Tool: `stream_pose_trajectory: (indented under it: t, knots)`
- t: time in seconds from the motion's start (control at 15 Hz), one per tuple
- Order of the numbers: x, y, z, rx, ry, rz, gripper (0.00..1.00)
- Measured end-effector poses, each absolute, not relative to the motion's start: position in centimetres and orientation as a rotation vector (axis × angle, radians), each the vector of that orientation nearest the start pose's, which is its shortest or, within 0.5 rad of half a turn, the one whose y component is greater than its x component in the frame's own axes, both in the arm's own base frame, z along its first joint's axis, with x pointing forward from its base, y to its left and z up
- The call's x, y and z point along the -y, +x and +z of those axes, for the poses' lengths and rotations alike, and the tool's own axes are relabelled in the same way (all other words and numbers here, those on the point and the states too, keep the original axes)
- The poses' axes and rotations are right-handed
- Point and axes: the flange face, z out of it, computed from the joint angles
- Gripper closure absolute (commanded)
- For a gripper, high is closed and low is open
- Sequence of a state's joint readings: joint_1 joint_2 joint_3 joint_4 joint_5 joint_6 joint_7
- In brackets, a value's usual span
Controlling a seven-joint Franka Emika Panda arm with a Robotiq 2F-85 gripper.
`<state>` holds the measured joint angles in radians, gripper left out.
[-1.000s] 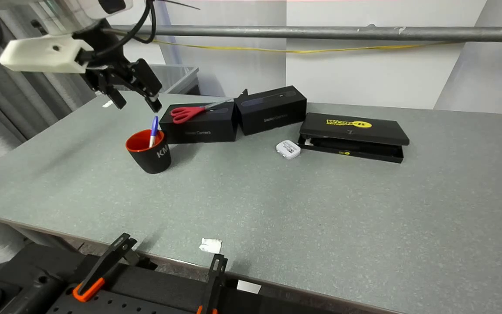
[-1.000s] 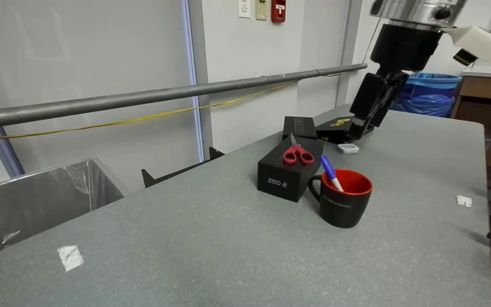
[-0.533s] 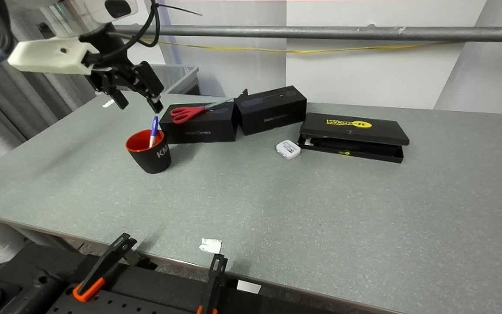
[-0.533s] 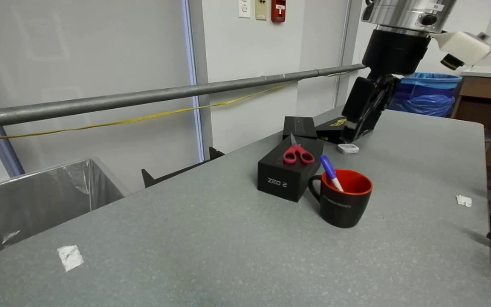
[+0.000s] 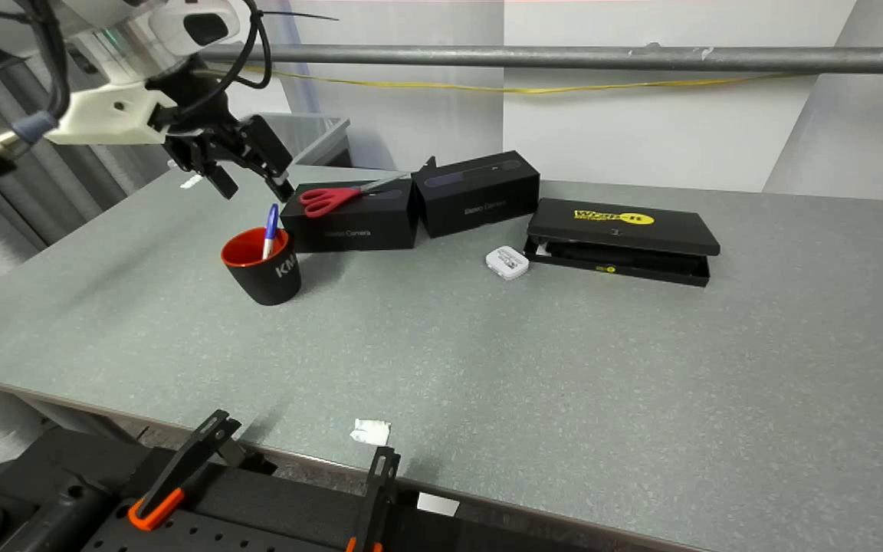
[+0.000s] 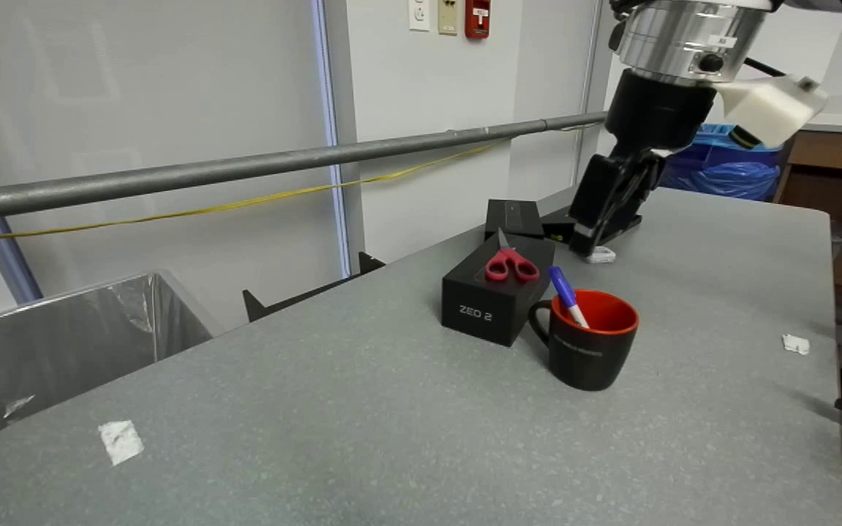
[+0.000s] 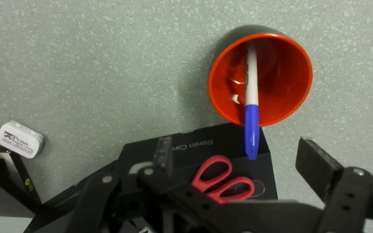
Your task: Take the marker out of the black cup and place on the table
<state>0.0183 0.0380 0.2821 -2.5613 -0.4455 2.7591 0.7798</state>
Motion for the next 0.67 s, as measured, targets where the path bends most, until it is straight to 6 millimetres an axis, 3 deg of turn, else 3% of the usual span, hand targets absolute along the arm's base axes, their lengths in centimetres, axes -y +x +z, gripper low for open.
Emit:
stream_pose_trajectory:
  t: [0.47, 0.53, 0.6, 0.67]
  knots:
    - [-17.0, 46.6, 22.9, -0.167, -3.193, -0.345, 0.0]
    - [-17.2, 46.9, 22.3, -0.165, -3.189, -0.329, 0.03]
    - [-17.4, 47.2, 21.7, -0.162, -3.184, -0.317, 0.26]
    - [-17.7, 47.5, 21.2, -0.156, -3.177, -0.311, 0.27]
